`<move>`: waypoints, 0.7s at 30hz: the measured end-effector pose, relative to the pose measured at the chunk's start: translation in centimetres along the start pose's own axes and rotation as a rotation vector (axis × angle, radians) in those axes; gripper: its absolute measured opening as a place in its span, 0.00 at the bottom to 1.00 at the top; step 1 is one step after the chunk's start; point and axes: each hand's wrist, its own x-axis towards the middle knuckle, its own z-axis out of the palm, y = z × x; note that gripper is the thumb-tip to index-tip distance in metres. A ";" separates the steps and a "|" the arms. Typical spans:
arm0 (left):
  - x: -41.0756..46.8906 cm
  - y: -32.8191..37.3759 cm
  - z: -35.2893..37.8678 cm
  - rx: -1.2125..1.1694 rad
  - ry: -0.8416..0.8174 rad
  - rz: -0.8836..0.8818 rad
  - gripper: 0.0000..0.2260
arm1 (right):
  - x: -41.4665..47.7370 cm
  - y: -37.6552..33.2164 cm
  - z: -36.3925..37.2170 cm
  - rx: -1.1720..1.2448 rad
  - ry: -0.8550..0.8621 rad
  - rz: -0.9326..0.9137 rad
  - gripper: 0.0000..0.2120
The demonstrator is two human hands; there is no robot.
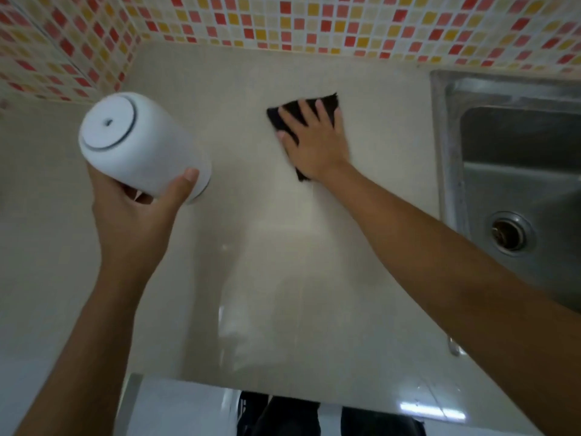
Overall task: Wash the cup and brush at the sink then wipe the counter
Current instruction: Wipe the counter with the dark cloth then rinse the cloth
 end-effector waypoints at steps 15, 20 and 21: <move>1.3 0.5 1.1 -0.012 -0.074 0.035 0.36 | -18.3 -1.9 2.4 0.007 -0.080 -0.776 0.21; 0.3 0.2 3.2 -0.044 -0.082 0.003 0.36 | -0.2 8.2 -1.2 -0.064 0.081 -0.071 0.24; -0.1 0.2 3.7 -0.061 -0.091 -0.008 0.37 | 2.2 10.2 -2.2 -0.036 0.060 0.089 0.25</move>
